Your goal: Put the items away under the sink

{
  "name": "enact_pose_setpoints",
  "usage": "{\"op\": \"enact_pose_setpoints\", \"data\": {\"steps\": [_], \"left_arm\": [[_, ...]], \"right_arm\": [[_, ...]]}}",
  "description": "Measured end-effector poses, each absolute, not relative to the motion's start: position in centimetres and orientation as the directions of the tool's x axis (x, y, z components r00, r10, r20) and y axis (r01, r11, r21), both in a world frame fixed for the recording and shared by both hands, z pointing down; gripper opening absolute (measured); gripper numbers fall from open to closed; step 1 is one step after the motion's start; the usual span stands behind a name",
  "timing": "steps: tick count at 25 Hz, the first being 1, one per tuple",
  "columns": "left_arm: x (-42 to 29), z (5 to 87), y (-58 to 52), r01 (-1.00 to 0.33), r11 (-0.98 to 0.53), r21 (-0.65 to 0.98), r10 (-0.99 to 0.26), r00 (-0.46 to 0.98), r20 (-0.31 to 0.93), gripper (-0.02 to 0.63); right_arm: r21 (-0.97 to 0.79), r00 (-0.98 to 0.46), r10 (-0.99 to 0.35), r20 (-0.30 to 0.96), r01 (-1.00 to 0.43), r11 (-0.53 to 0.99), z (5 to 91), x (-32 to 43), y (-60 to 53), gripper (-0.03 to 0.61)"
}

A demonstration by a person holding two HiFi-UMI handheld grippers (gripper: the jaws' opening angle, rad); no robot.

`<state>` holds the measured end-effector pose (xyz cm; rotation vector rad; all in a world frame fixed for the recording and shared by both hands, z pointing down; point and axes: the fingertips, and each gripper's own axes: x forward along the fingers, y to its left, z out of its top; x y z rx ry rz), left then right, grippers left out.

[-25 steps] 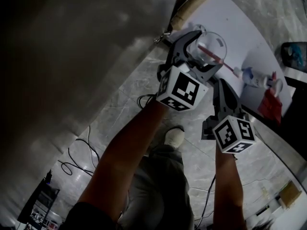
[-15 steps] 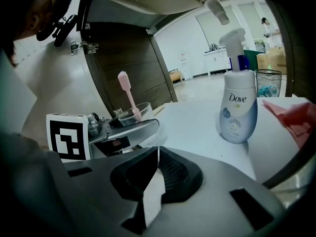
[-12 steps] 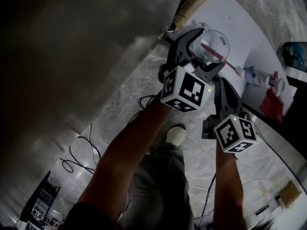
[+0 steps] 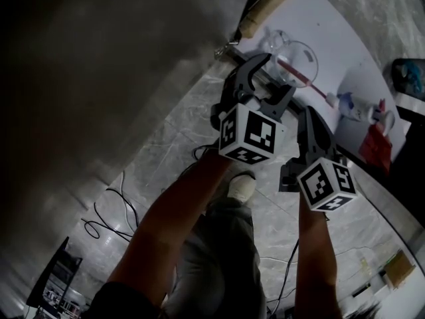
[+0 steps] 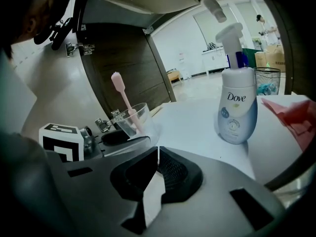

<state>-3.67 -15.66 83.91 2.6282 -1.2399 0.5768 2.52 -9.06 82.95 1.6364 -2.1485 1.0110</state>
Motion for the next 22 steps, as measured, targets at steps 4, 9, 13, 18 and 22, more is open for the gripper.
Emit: {"op": "enact_pose_setpoints", "data": {"steps": [4, 9, 13, 18, 22], "left_arm": [[-3.4, 84.0, -16.5, -0.759, -0.650, -0.017, -0.685, 0.577, 0.445, 0.296], [-3.0, 84.1, -17.4, -0.745, -0.667, -0.006, -0.668, 0.595, 0.446, 0.298], [-2.6, 84.1, -17.9, -0.727, -0.686, 0.034, -0.637, 0.623, 0.455, 0.307], [-3.1, 84.1, -16.9, -0.727, -0.683, 0.070, -0.630, 0.634, 0.448, 0.308], [-4.0, 84.4, -15.5, -0.741, -0.658, 0.135, -0.615, 0.632, 0.471, 0.352]], "right_arm": [[-0.364, -0.329, -0.739, 0.588, -0.923, 0.121, 83.3, 2.9, -8.9, 0.037], [-0.364, -0.334, -0.733, 0.592, -0.923, 0.125, 83.6, 2.6, -8.8, 0.037], [-0.368, -0.337, -0.735, 0.588, -0.921, 0.127, 83.5, 2.3, -8.9, 0.037], [-0.370, -0.338, -0.736, 0.586, -0.920, 0.128, 83.1, 2.1, -8.6, 0.037], [-0.365, -0.324, -0.740, 0.589, -0.924, 0.114, 82.3, 2.2, -8.2, 0.037]]}}
